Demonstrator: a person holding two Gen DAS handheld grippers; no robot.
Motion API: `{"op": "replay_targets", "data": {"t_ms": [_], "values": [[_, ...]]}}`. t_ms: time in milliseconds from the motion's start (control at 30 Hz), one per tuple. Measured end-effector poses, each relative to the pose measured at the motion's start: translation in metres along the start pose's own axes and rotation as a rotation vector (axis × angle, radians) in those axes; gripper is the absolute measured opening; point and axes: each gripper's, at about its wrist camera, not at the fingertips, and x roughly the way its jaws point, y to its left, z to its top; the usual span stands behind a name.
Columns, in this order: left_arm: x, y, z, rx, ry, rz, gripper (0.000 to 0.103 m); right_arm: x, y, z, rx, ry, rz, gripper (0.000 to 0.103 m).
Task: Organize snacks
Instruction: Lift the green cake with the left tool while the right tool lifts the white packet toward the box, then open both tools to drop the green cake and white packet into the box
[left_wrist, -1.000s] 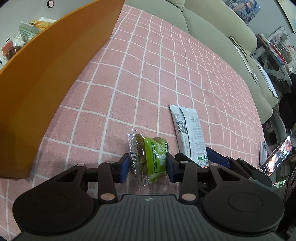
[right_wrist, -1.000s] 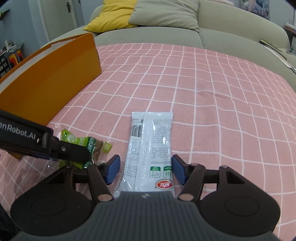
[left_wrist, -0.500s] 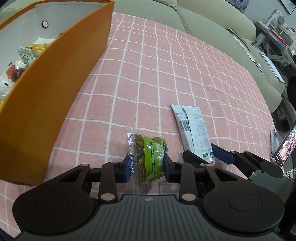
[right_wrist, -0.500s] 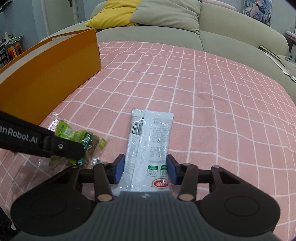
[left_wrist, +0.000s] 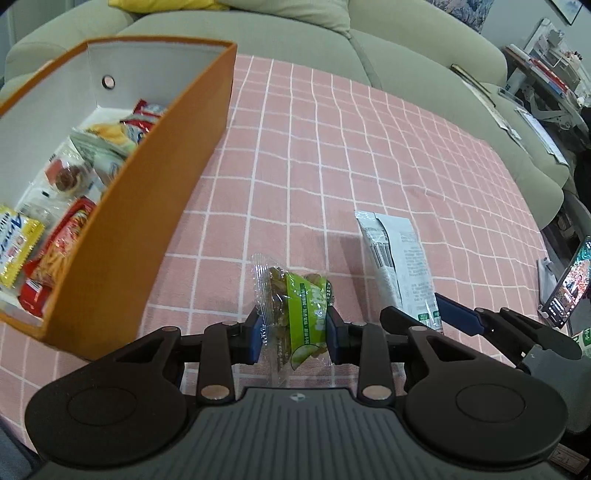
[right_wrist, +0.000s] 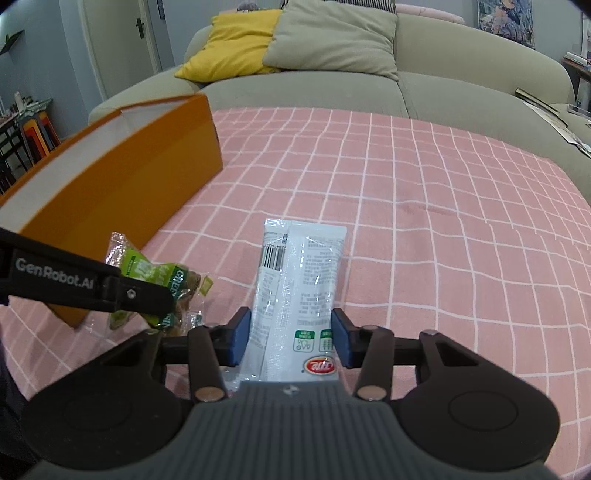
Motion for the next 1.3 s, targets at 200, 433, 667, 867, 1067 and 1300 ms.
{"op": "replay_targets", "data": {"t_ms": [200,433,667,867,1067,1300], "values": [[-0.024,-0.001,0.001,0.004,-0.045,-0.011,0.037,-0.024,0.01,0.001,0.009,-0.037,0.02,0.044],[-0.052,0.006,0.001,-0.009,-0.112,-0.023,0.037,-0.047,0.025,0.007,-0.014,-0.079,0.048,0.043],[-0.081,0.029,0.001,-0.058,-0.163,-0.006,0.037,-0.065,0.047,0.033,-0.053,-0.131,0.093,0.043],[-0.105,0.057,0.014,-0.081,-0.219,0.012,0.037,-0.07,0.07,0.062,-0.091,-0.156,0.14,0.043],[-0.121,0.092,0.04,-0.062,-0.25,0.078,0.037,-0.059,0.102,0.099,-0.125,-0.129,0.216,0.043],[-0.117,0.123,0.079,0.017,-0.242,0.184,0.037,-0.024,0.142,0.146,-0.133,-0.064,0.297,0.043]]}}
